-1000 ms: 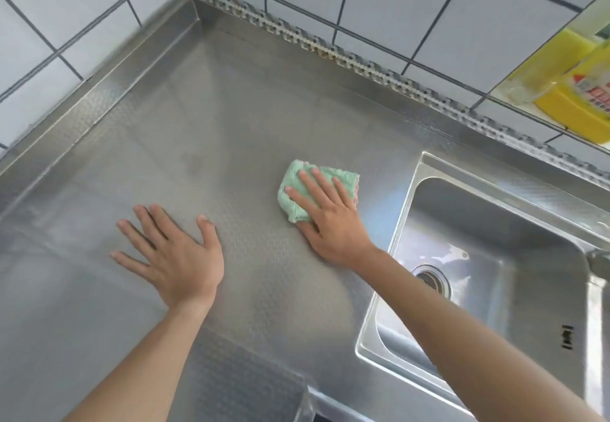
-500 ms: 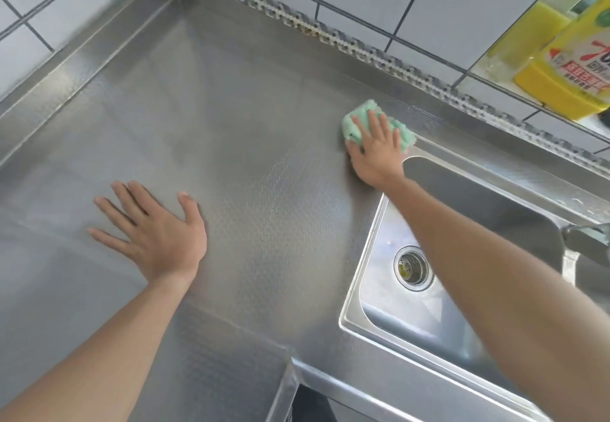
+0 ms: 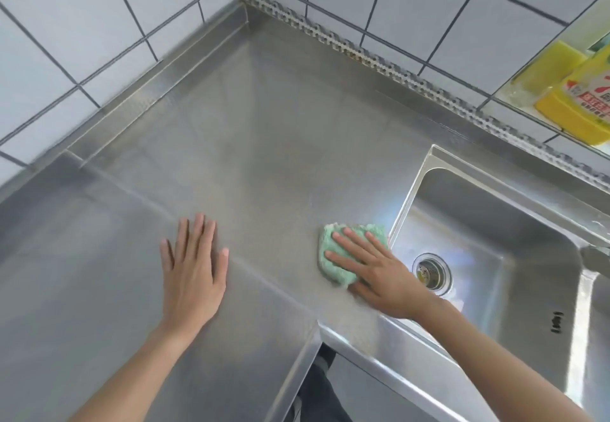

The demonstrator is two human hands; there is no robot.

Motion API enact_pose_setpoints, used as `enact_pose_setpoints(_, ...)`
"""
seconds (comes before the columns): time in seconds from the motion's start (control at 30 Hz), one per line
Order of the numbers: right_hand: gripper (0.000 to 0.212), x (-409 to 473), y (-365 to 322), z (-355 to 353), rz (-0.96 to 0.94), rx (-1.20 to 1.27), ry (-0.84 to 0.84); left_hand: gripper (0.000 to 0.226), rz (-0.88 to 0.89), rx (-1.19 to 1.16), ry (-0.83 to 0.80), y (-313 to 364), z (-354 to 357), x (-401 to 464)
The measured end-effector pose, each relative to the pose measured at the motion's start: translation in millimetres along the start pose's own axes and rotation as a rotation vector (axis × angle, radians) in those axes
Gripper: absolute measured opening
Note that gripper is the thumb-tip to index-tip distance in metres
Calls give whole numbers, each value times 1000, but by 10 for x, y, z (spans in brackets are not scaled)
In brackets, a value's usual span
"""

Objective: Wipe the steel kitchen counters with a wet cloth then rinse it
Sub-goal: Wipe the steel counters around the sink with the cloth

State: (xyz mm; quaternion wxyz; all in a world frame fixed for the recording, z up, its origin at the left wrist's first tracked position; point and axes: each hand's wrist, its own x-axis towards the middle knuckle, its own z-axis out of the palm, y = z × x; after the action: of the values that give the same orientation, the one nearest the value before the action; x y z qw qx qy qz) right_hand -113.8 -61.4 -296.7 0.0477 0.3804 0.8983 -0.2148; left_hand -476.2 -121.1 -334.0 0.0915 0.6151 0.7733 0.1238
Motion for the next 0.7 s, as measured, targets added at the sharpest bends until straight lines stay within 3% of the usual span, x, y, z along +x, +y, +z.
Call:
enact_pose_setpoints(0.13,58,321,250,-140,280,42,103,60,33,55,56,-111,23,-454)
enact_pose_setpoints(0.27,56,1137,-109,-163,608,119,214,60,20,53,52,-86,-9,-424)
enact_pose_setpoints(0.33,57,1408,-487,-99,575,84,201,61,17,43,42,-83,-23,-425)
enact_pose_setpoints(0.4,58,1465,-929,44,425,58,174,62,7,31,35,-72,-45,-426)
enact_pose_setpoints(0.53,58,873,-1517,423,190,57,147,62,17,35,23,-44,-92,-431)
enact_pose_setpoints(0.63,59,134,-1417,568,144,0,103,61,9,45,8,-9,-125,-441)
enact_pose_setpoints(0.7,61,-268,-1176,538,212,14,99,62,4,61,-11,17,-140,-453)
